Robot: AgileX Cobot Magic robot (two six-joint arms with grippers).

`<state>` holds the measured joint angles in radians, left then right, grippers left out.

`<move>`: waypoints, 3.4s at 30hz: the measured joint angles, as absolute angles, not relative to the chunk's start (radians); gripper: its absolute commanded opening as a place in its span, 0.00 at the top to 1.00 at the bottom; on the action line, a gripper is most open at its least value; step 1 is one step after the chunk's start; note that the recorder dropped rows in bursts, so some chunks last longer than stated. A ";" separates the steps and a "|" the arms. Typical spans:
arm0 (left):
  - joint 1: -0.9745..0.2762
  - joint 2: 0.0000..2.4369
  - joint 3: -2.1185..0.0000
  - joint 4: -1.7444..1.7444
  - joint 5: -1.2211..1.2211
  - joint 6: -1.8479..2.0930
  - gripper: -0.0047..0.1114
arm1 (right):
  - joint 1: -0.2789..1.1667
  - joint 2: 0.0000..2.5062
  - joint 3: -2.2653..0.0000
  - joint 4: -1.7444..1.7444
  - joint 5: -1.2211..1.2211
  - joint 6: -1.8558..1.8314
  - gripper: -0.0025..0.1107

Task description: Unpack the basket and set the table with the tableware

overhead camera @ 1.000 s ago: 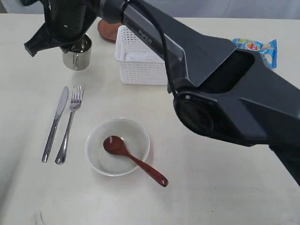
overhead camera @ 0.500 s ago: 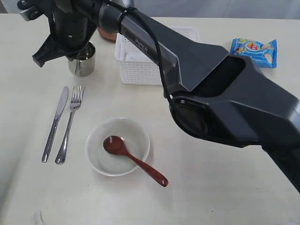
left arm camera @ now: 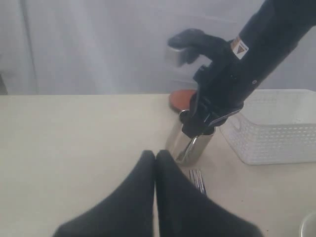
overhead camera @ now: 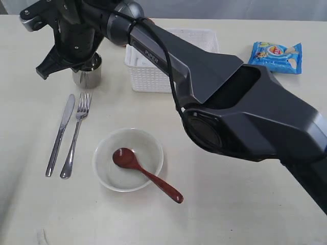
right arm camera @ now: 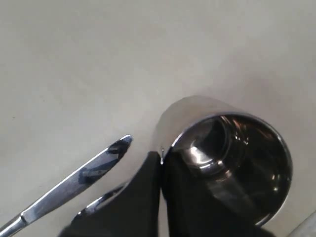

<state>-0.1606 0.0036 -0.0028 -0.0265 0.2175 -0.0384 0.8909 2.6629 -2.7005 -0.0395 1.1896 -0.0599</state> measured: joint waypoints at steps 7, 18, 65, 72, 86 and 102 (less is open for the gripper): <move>-0.161 0.004 -0.003 -0.027 0.218 -0.038 0.96 | 0.891 2.668 -2.701 -0.041 1.175 -0.070 0.98; -0.161 0.004 -0.003 -0.027 0.218 -0.038 0.96 | 0.891 2.670 -2.701 -0.043 1.157 -0.072 0.98; -0.161 0.004 -0.003 -0.027 0.218 -0.038 0.96 | 0.897 2.506 -2.701 -0.068 1.214 -0.033 0.98; -0.161 0.004 -0.003 -0.027 0.218 -0.038 0.96 | 0.925 2.458 -2.701 -0.015 1.222 -0.041 0.98; -0.161 0.004 -0.003 -0.027 0.218 -0.038 0.96 | 0.934 2.358 -2.701 0.048 1.101 -0.119 0.98; -0.161 0.004 -0.003 -0.027 0.218 -0.038 0.96 | 0.935 2.347 -2.703 0.192 1.038 -0.192 0.98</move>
